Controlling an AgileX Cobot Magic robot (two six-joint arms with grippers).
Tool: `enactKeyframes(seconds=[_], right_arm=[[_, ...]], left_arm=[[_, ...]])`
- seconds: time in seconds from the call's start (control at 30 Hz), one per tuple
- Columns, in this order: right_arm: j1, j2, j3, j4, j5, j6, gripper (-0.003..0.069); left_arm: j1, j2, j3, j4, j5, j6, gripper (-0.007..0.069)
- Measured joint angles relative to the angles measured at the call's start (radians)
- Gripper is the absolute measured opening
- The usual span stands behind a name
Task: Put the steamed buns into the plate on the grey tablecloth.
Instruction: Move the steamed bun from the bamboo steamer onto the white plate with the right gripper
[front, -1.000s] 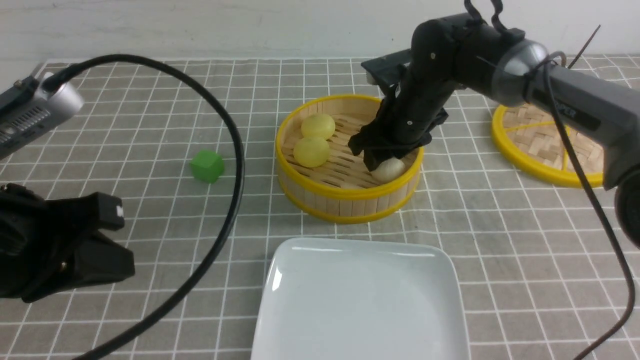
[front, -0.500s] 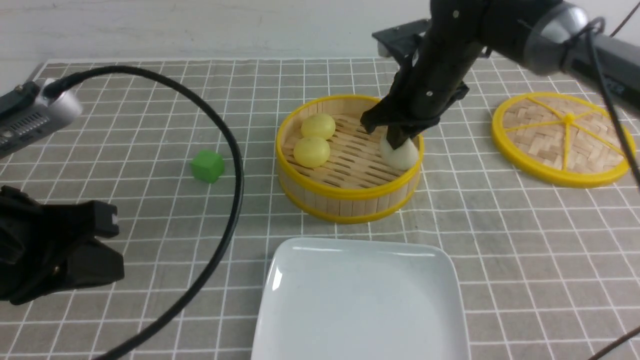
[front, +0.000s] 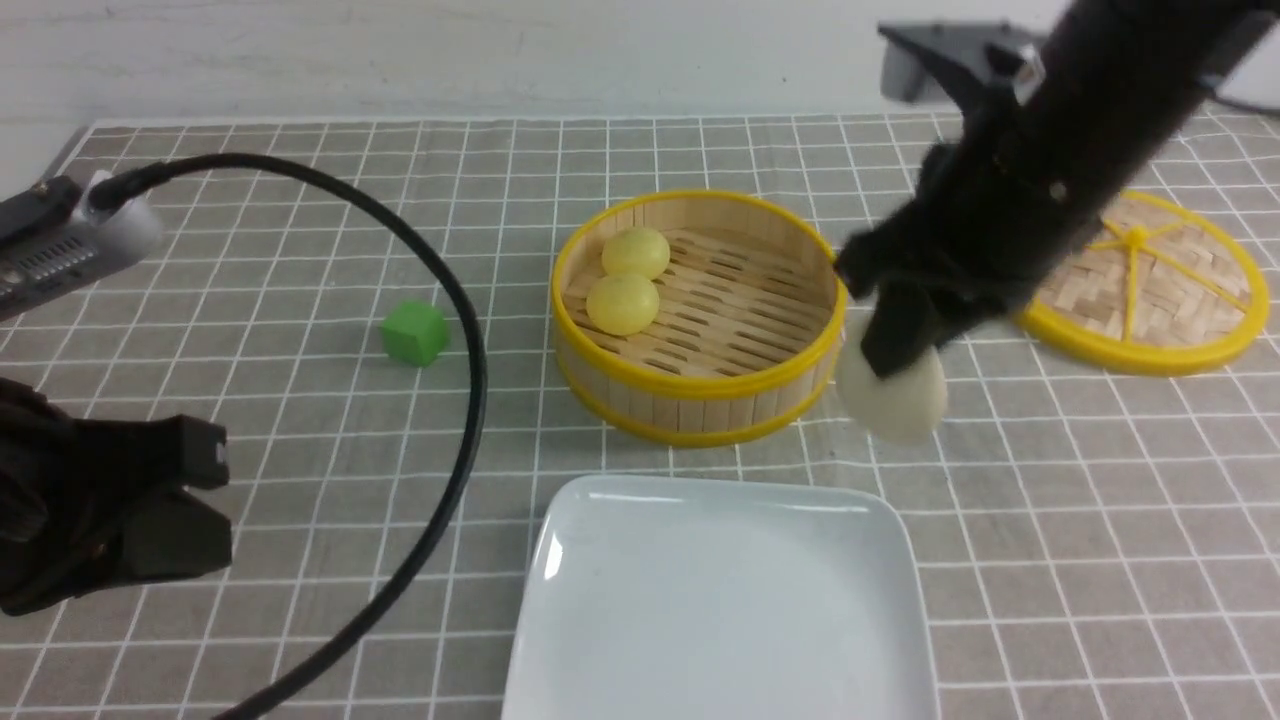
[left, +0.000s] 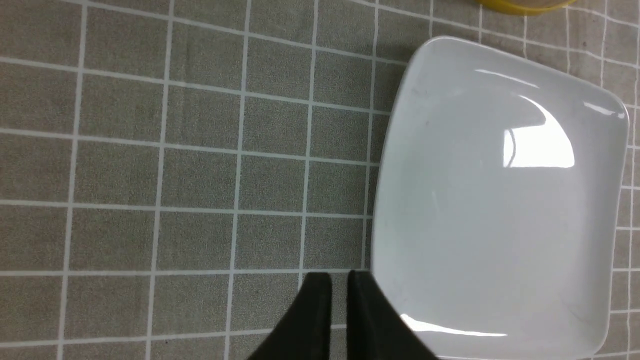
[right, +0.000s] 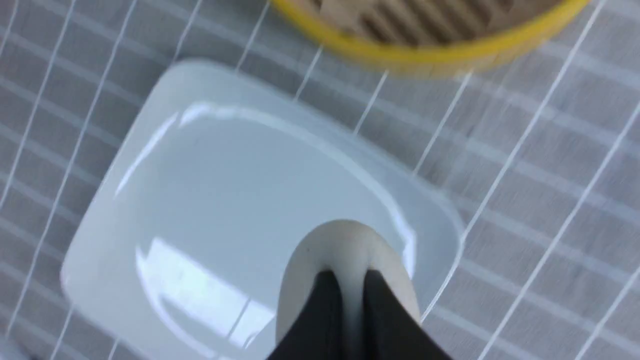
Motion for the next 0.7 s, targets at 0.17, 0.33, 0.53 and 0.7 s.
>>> enactKeyframes(seconds=[0.17, 0.33, 0.53, 0.7], right_arm=[[0.076, -0.082, 0.372, 0.049, -0.334, -0.002, 0.0053], [0.112, -0.059, 0.537, 0.055, -0.507, -0.003, 0.016], [0.112, -0.043, 0.545, 0.055, -0.517, -0.022, 0.0446], [0.112, -0.085, 0.451, 0.024, -0.434, -0.036, 0.054]], left_arm=[[0.0, 0.0, 0.0, 0.003, -0.015, 0.013, 0.0086], [0.0, 0.0, 0.0, 0.013, -0.019, 0.014, 0.0091], [0.0, 0.0, 0.0, 0.025, -0.035, 0.023, 0.0097], [0.0, 0.0, 0.0, 0.028, -0.045, 0.04, 0.0107]])
